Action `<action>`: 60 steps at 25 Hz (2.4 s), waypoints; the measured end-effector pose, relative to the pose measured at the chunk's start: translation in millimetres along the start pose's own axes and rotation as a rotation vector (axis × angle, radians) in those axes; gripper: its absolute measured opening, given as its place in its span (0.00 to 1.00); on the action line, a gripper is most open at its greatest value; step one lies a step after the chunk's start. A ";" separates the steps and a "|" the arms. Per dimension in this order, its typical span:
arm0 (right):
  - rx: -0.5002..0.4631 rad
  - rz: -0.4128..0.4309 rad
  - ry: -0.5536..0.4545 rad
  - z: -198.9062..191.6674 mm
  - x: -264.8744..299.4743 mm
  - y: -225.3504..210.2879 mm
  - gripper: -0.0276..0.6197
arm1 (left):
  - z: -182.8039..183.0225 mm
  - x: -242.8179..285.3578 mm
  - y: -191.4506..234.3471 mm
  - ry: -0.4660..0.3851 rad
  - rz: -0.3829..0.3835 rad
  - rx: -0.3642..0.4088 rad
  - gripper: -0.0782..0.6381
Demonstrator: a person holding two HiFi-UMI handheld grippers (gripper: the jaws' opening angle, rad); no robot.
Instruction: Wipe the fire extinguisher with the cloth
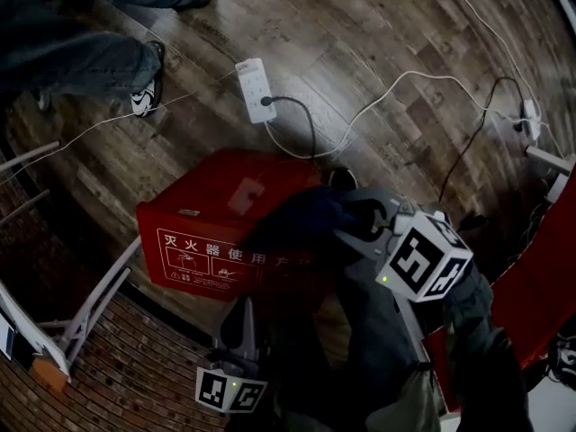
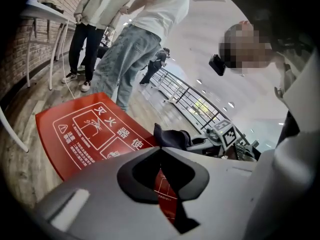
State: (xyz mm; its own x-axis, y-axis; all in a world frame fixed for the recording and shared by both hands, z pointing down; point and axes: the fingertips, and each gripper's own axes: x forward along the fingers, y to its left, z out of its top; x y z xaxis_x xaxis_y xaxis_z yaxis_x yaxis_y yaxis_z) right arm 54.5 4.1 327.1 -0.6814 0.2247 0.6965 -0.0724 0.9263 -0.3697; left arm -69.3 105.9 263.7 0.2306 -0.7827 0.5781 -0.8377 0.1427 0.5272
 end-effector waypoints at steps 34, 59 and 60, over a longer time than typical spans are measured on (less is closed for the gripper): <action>-0.217 0.478 -0.050 103.7 68.9 25.2 0.17 | -12.5 -59.6 60.1 -0.095 0.071 -0.106 0.12; -0.208 -0.237 0.084 96.2 148.3 171.4 0.18 | -26.7 -129.3 134.8 -0.059 0.094 -0.051 0.12; -0.186 -0.268 0.095 79.8 132.6 170.5 0.18 | -26.1 -128.4 133.6 -0.058 0.087 -0.048 0.12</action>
State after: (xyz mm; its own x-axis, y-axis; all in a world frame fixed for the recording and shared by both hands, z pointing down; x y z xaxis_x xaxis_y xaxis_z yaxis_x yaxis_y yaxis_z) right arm -106.2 167.7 307.4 -0.5846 -0.0157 0.8112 -0.0998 0.9936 -0.0527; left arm -197.9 241.3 276.2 0.1277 -0.7995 0.5869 -0.8286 0.2392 0.5062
